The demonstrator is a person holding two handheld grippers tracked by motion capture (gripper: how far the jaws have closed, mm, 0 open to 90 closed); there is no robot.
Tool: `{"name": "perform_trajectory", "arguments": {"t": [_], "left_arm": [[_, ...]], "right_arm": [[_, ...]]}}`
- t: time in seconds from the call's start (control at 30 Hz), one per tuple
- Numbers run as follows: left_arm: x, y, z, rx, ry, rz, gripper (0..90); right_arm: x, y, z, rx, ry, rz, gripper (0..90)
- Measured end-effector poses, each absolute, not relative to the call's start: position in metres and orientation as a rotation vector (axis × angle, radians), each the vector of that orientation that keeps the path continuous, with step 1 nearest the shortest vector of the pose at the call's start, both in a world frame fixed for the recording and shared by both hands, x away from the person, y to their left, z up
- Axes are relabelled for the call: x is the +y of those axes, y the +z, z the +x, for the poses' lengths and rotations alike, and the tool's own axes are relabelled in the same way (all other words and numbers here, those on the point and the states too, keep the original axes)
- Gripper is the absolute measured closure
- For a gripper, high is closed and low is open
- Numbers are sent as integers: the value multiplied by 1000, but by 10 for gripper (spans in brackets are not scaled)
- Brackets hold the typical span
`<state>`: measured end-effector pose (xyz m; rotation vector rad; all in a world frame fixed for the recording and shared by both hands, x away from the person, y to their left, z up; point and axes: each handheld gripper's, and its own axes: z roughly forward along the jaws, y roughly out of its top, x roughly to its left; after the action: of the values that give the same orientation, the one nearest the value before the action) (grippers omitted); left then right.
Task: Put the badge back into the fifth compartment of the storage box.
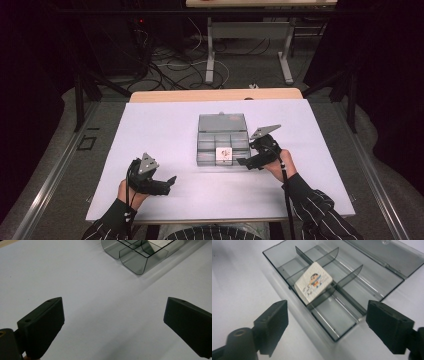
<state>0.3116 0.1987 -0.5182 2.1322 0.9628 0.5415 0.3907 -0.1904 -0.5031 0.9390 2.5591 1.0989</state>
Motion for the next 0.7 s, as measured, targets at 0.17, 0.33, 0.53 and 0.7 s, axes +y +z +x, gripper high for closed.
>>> {"name": "perform_trajectory", "arguments": {"t": [0.17,0.33,0.53,0.7], "left_arm": [[200,-519,312,969,540,2126,28],[200,-519,311,967,532,2128,28],[199,-519,311,965,544,2125,27],[199,-519,311,967,550,2125,22]], "right_arm": [[-201,-505,385,2559,1108,953,84],[-211,-507,379,2565,1095,972,7],[-220,-509,372,2532,1109,958,0],[-227,-508,364,2514,1098,963,0]]}}
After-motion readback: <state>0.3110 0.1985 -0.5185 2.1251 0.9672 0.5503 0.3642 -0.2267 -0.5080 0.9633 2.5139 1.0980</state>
